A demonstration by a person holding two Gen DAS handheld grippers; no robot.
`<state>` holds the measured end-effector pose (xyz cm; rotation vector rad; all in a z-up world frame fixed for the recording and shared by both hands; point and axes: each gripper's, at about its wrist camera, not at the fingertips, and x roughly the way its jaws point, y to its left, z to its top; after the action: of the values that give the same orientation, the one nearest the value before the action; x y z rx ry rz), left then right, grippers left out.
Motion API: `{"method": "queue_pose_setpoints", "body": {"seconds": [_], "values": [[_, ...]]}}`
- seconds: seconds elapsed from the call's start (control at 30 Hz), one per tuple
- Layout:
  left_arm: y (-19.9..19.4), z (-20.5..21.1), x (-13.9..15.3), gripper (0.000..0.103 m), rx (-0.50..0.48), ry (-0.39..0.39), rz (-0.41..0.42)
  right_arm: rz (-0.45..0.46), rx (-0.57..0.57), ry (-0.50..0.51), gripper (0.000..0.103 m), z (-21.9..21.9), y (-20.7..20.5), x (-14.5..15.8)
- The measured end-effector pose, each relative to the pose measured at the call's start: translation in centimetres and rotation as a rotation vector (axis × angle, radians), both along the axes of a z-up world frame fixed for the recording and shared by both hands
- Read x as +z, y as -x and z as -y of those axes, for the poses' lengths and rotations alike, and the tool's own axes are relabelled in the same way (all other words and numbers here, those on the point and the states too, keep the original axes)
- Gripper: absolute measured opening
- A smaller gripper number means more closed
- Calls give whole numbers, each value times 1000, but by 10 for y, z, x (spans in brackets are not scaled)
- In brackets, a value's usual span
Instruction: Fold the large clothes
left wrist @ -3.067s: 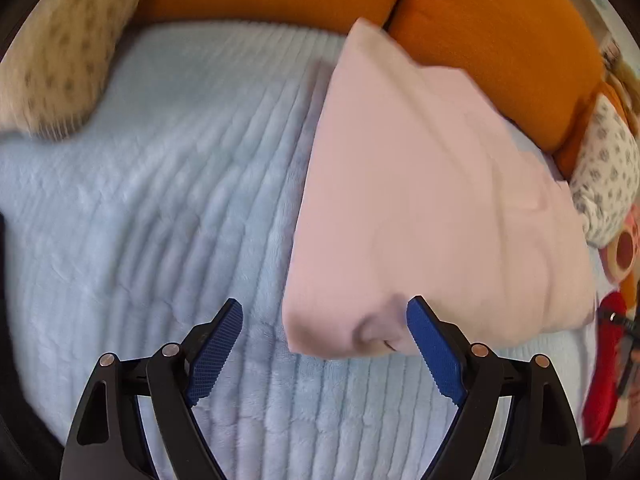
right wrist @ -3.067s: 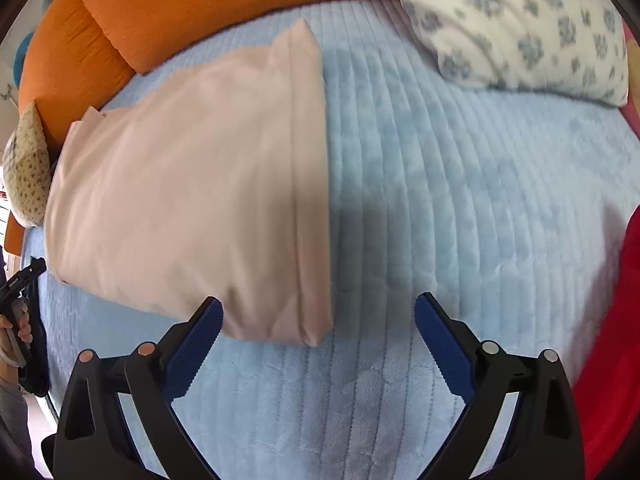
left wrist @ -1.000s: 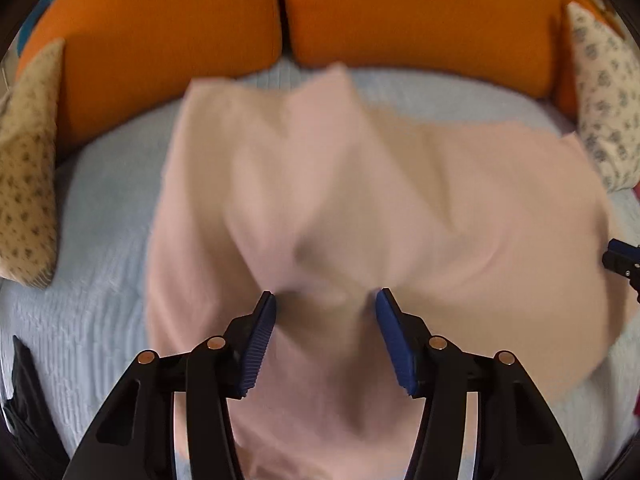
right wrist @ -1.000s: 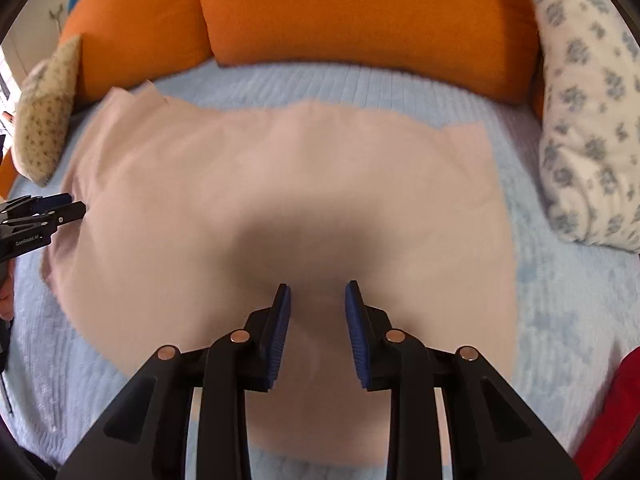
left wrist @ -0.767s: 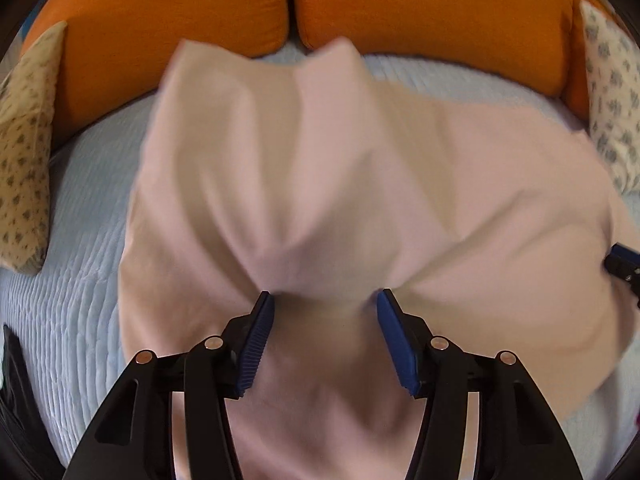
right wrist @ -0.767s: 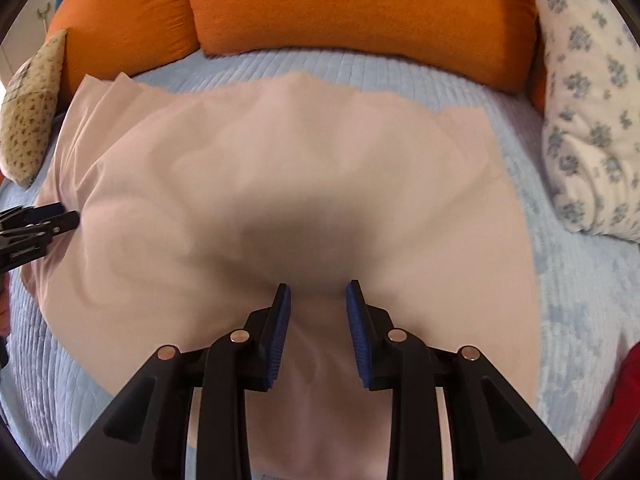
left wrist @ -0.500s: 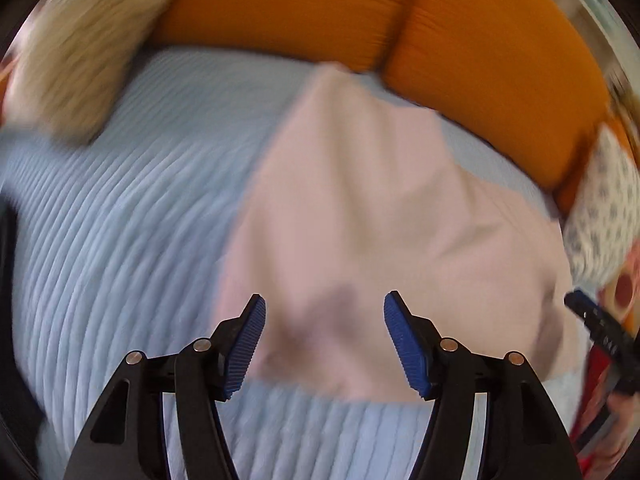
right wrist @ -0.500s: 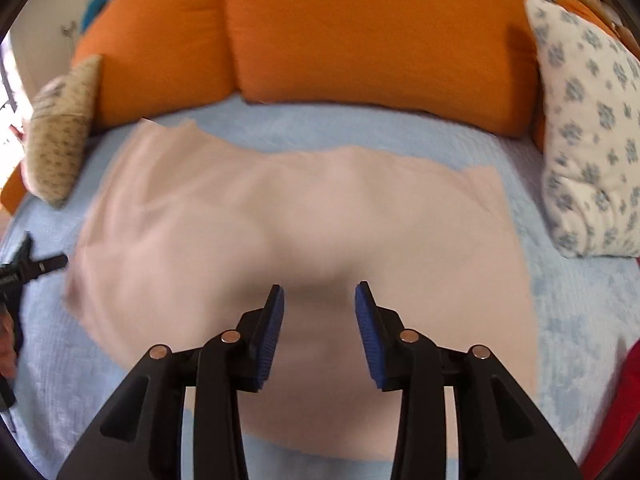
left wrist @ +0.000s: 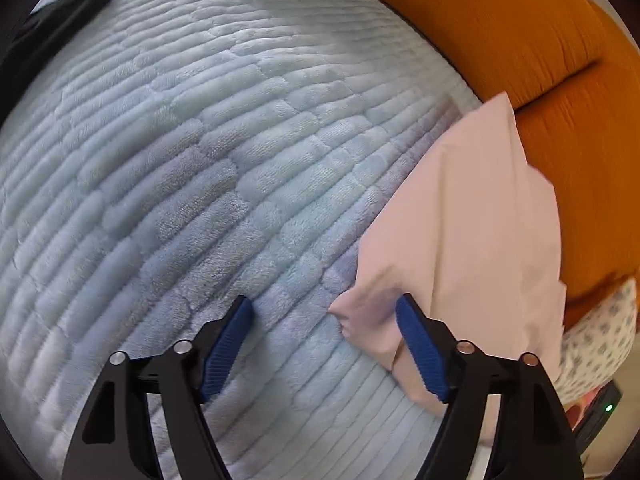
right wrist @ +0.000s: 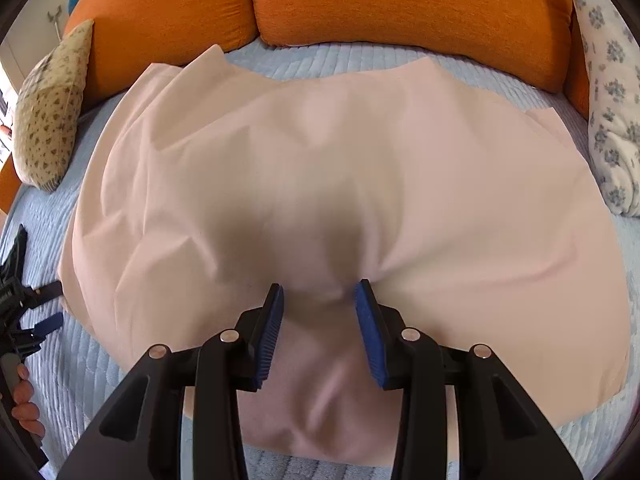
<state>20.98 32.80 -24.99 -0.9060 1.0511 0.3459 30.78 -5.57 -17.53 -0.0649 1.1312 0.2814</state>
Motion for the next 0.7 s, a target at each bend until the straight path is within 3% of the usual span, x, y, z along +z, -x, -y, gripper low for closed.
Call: {"method": "queue_pose_setpoints", "body": {"seconds": [0.17, 0.23, 0.37, 0.7], "values": [[-10, 6, -1, 77, 8, 127, 77, 15, 3, 11, 39, -1, 1, -4], [-14, 14, -2, 77, -8, 107, 63, 17, 2, 10, 39, 0, 1, -4], [-24, 12, -10, 89, 68, 161, 109, 15, 0, 4, 39, 2, 1, -5], [-44, 33, -6, 83, 74, 298, 168, 50, 1, -13, 39, 4, 6, -7]]}}
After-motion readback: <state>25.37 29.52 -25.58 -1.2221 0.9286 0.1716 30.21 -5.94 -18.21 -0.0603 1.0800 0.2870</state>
